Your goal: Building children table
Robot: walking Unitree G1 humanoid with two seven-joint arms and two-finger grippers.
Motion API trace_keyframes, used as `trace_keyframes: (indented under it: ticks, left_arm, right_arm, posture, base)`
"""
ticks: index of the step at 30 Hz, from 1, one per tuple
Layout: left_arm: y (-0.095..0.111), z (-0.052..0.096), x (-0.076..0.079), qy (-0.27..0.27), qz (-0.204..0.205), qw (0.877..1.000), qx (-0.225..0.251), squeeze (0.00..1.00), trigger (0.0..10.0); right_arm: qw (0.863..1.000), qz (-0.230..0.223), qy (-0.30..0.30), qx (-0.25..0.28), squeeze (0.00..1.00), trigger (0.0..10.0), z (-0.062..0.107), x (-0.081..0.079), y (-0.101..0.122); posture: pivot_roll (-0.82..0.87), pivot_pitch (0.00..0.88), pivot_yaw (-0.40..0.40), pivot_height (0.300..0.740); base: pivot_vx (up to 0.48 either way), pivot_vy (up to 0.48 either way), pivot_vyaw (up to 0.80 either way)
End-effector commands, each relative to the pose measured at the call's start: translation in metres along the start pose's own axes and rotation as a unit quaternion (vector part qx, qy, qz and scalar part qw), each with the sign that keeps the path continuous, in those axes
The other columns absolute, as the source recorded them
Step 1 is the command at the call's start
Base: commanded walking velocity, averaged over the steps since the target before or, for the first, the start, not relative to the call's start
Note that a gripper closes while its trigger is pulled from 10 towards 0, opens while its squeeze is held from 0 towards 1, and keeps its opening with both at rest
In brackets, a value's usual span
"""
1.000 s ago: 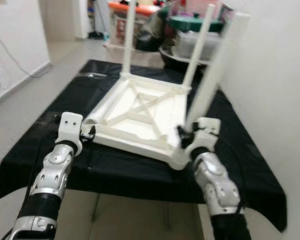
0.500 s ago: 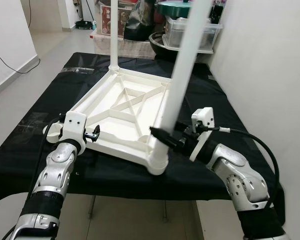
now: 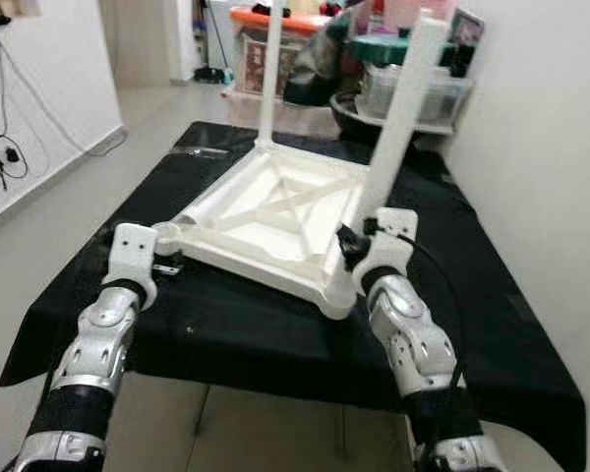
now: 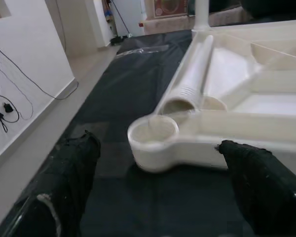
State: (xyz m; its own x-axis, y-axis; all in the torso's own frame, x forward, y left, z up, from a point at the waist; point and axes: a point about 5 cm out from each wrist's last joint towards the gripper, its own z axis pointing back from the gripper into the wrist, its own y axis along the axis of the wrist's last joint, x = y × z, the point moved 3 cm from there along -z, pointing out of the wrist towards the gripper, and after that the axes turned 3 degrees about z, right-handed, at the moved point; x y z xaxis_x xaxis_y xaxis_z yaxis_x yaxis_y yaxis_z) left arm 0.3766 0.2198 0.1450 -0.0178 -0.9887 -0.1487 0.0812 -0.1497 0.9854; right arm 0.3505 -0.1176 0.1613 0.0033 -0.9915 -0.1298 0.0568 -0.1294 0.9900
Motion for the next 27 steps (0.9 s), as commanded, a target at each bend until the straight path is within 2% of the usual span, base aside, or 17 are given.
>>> trace_keyframes:
  ticks: [1,2,3,4,5,7,8,9,11,12,16,17,20,21,24,25,27]
  left_arm:
    - [0.000,-0.003,0.007,-0.012,-0.006,1.000,-0.004,0.00,10.0]
    - [0.000,-0.003,0.007,-0.012,-0.006,1.000,-0.004,0.00,10.0]
    - [0.000,-0.004,0.010,-0.014,-0.005,1.000,-0.004,0.00,10.0]
    - [-0.001,-0.004,0.012,-0.016,-0.004,1.000,-0.004,0.00,10.0]
    - [-0.001,-0.004,0.012,-0.016,-0.004,1.000,-0.004,0.00,10.0]
    - [-0.002,-0.002,0.014,-0.018,-0.002,1.000,-0.004,0.00,10.0]
    - [-0.002,-0.002,0.014,-0.018,-0.002,1.000,-0.004,0.00,10.0]
    - [-0.003,-0.001,0.012,-0.015,-0.001,1.000,-0.005,0.00,10.0]
    - [-0.003,-0.001,0.012,-0.015,-0.001,1.000,-0.005,0.00,10.0]
    - [-0.004,-0.001,0.011,-0.012,-0.001,1.000,-0.007,0.00,10.0]
    - [-0.004,-0.001,0.011,-0.012,-0.001,1.000,-0.007,0.00,10.0]
    - [-0.004,-0.002,0.010,-0.011,0.000,1.000,-0.005,0.00,10.0]
    - [-0.004,-0.002,0.010,-0.011,0.000,1.000,-0.005,0.00,10.0]
    - [-0.003,-0.002,0.012,-0.010,0.003,1.000,-0.003,0.00,10.0]
    - [-0.003,-0.002,0.012,-0.010,0.003,1.000,-0.003,0.00,10.0]
    - [-0.002,-0.002,0.014,-0.011,0.005,1.000,-0.001,0.00,10.0]
    - [-0.002,-0.002,0.014,-0.011,0.005,1.000,-0.001,0.00,10.0]
  right_arm:
    - [0.998,-0.001,0.025,-0.065,0.00,10.0,0.010,-0.004,-0.026]
    - [0.998,-0.001,0.025,-0.065,0.00,10.0,0.010,-0.004,-0.026]
    - [0.998,0.012,0.051,-0.043,0.00,10.0,0.014,-0.008,-0.016]
    - [0.998,0.016,0.065,-0.013,1.00,10.0,0.014,-0.007,-0.003]
    - [0.998,0.016,0.065,-0.013,1.00,10.0,0.014,-0.007,-0.003]
    - [0.992,0.029,0.118,0.032,1.00,10.0,0.009,-0.008,0.023]
    - [0.992,0.029,0.118,0.032,1.00,10.0,0.009,-0.008,0.023]
    - [0.986,0.033,0.159,0.047,0.00,10.0,0.004,-0.012,0.033]
    - [0.986,0.033,0.159,0.047,0.00,10.0,0.004,-0.012,0.033]
    - [0.973,0.032,0.221,0.057,0.00,10.0,0.000,-0.018,0.042]
    - [0.973,0.032,0.221,0.057,0.00,10.0,0.000,-0.018,0.042]
    - [0.950,0.046,0.303,0.061,0.00,10.0,-0.002,-0.026,0.042]
    - [0.950,0.046,0.303,0.061,0.00,10.0,-0.002,-0.026,0.042]
    - [0.922,0.076,0.377,0.039,0.00,4.6,-0.005,-0.036,0.024]
    - [0.922,0.076,0.377,0.039,0.00,4.6,-0.005,-0.036,0.024]
    - [0.914,0.086,0.396,-0.007,0.00,0.0,-0.010,-0.040,-0.001]
    - [0.914,0.086,0.396,-0.007,0.00,0.0,-0.010,-0.040,-0.001]
  posture:
    - [0.13,0.000,-0.076,0.740]
    - [0.13,0.000,-0.076,0.740]
    - [0.13,0.000,-0.077,0.740]
    - [0.13,0.000,-0.080,0.740]
    - [0.13,0.000,-0.080,0.740]
    - [0.13,0.000,-0.086,0.740]
    - [0.13,0.000,-0.086,0.740]
    - [0.13,0.000,-0.089,0.740]
    - [0.13,0.000,-0.089,0.740]
    - [0.14,0.000,-0.093,0.740]
    - [0.14,0.000,-0.093,0.740]
    - [0.14,0.000,-0.099,0.740]
    - [0.14,0.000,-0.099,0.740]
    - [0.15,0.000,-0.109,0.740]
    - [0.15,0.000,-0.109,0.740]
    - [0.16,0.000,-0.113,0.740]
    - [0.16,0.000,-0.113,0.740]
  base:
    - [0.000,0.000,0.00]
    - [0.000,0.000,0.00]
    - [0.000,0.000,0.00]
    - [0.000,0.000,0.00]
    - [0.000,0.000,0.00]
    - [0.000,0.000,0.00]
    - [0.000,0.000,0.00]
    - [0.000,0.000,0.00]
    - [0.000,0.000,0.00]
    - [0.000,0.000,0.00]
    - [0.000,0.000,0.00]
    - [0.000,0.000,0.00]
    - [0.000,0.000,0.00]
    - [0.000,0.000,0.00]
    - [0.000,0.000,0.00]
    - [0.000,0.000,0.00]
    - [0.000,0.000,0.00]
